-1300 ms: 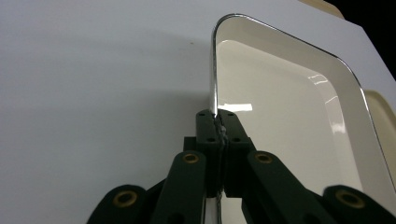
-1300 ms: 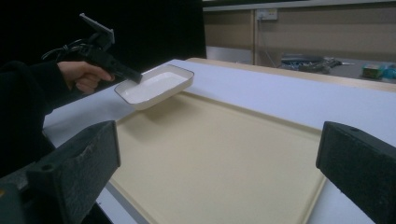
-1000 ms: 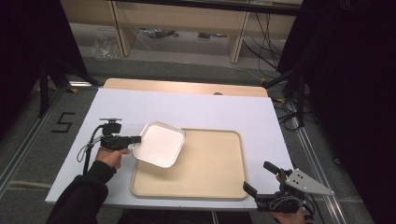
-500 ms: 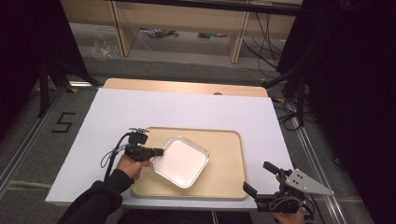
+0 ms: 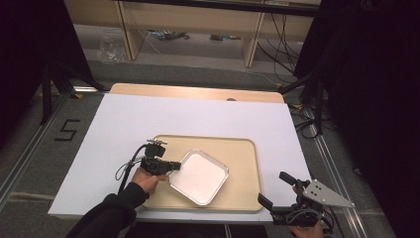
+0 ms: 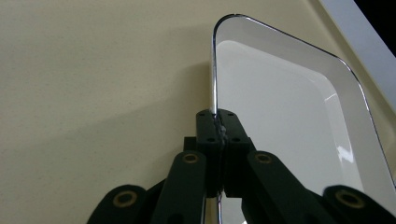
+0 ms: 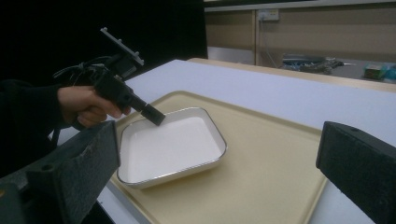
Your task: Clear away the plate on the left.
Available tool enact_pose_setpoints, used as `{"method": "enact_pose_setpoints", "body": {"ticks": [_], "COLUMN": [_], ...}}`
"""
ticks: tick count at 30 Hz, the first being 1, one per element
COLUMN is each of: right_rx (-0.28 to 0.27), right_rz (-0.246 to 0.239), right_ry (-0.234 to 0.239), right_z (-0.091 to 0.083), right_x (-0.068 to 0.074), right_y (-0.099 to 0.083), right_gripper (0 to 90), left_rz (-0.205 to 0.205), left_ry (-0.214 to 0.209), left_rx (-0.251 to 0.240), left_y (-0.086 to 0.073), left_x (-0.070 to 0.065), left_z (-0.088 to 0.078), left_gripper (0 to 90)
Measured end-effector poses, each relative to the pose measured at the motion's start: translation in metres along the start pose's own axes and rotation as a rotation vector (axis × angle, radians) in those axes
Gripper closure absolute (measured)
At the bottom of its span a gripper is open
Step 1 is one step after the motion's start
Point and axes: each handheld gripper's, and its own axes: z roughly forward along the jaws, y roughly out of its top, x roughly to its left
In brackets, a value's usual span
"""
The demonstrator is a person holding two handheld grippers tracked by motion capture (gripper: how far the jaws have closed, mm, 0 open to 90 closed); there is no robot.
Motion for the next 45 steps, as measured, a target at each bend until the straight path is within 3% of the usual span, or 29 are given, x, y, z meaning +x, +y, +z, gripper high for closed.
{"method": "enact_pose_setpoints", "body": {"ticks": [3, 5, 6, 7, 8, 10, 11, 15, 16, 18, 19, 21, 22, 24, 25, 27, 31, 34, 35, 39, 40, 41, 42, 43, 44, 45], "right_rx": [0.027, 0.011, 0.019, 0.059, 0.057, 0.008, 0.031, 0.028, 0.060, 0.008, -0.001, 0.025, -0.003, 0.013, 0.031, -0.003, 0.013, 0.001, 0.032, 0.015, 0.016, 0.021, 0.055, 0.052, 0.053, 0.019], "right_rz": [-0.014, -0.008, -0.012, -0.014, -0.015, -0.007, -0.017, -0.010, -0.014, -0.001, -0.006, -0.013, 0.000, -0.014, -0.011, 0.002, 0.002, 0.002, 0.000, -0.011, -0.015, -0.012, -0.016, -0.029, -0.029, -0.011], "right_ry": [-0.006, 0.007, -0.005, -0.023, -0.032, -0.004, -0.008, 0.000, -0.024, 0.005, -0.001, -0.011, 0.004, -0.005, -0.002, 0.008, 0.005, 0.006, 0.001, 0.006, 0.002, 0.002, -0.023, -0.031, -0.030, 0.008], "right_z": [-0.001, 0.000, -0.001, -0.004, -0.003, 0.000, -0.002, -0.002, -0.004, 0.000, 0.000, -0.001, 0.000, -0.001, -0.002, 0.001, -0.001, 0.000, -0.001, 0.000, -0.001, -0.001, -0.003, -0.004, -0.004, -0.001], "right_x": [0.000, 0.000, 0.000, 0.001, 0.001, 0.000, -0.001, 0.000, 0.000, 0.000, 0.000, -0.001, 0.000, 0.000, 0.000, 0.000, 0.001, 0.001, 0.001, 0.001, 0.000, 0.000, 0.001, 0.000, 0.000, 0.000], "right_y": [0.001, 0.000, 0.001, 0.002, 0.002, 0.000, 0.001, 0.001, 0.002, 0.000, 0.000, 0.001, 0.000, 0.000, 0.001, 0.000, 0.000, 0.000, 0.001, 0.000, 0.000, 0.000, 0.002, 0.002, 0.002, 0.000], "right_gripper": [0.3, 0.3, 0.3, 0.3, 0.3, 0.4, 0.3, 0.3, 0.3, 0.3, 0.3, 0.4, 0.3, 0.3, 0.4, 0.3, 0.3, 0.3, 0.3, 0.3, 0.3, 0.3, 0.3, 0.3, 0.4, 0.3], "left_rz": [0.018, 0.008, 0.012, 0.010, 0.008, 0.003, -0.003, 0.007, 0.002, 0.014, 0.009, 0.029, 0.008, 0.004, 0.026, 0.019, -0.012, 0.019, 0.022, 0.061, 0.006, 0.078, 0.047, 0.047, 0.038, 0.033], "left_ry": [-0.012, -0.028, -0.004, -0.006, -0.010, -0.009, -0.010, -0.006, -0.008, -0.013, -0.010, -0.003, 0.007, -0.004, 0.011, 0.020, 0.031, 0.009, 0.015, 0.028, 0.048, 0.019, 0.041, 0.036, 0.034, 0.040], "left_rx": [-0.009, -0.005, 0.005, 0.002, -0.001, 0.001, -0.001, 0.007, -0.010, 0.001, -0.001, 0.018, 0.005, 0.002, 0.021, 0.019, 0.020, 0.006, 0.001, 0.005, 0.008, -0.005, 0.009, 0.012, 0.021, 0.013], "left_y": [0.000, -0.001, -0.001, -0.001, -0.001, -0.001, -0.001, -0.002, -0.003, -0.003, -0.003, -0.004, -0.005, -0.006, -0.007, -0.009, -0.015, -0.017, -0.018, -0.021, -0.023, -0.023, -0.025, -0.027, -0.029, -0.031], "left_x": [-0.001, -0.004, -0.004, -0.004, -0.004, -0.005, -0.005, -0.008, -0.010, -0.010, -0.011, -0.011, -0.013, -0.013, -0.012, -0.011, -0.008, -0.005, -0.005, -0.006, -0.009, -0.005, -0.008, -0.008, -0.009, -0.009], "left_z": [0.003, 0.005, 0.003, 0.004, 0.004, 0.004, 0.005, 0.008, 0.010, 0.011, 0.013, 0.013, 0.015, 0.016, 0.014, 0.014, 0.014, 0.013, 0.012, 0.010, 0.009, 0.009, 0.007, 0.006, 0.004, 0.003], "left_gripper": [88.4, 88.4, 88.4, 88.4, 88.3, 88.4, 88.4, 88.3, 88.4, 88.4, 88.4, 88.3, 88.3, 88.4, 88.3, 88.2, 87.8, 87.5, 87.4, 86.4, 86.0, 85.7, 85.4, 84.8, 84.2, 83.7]}}
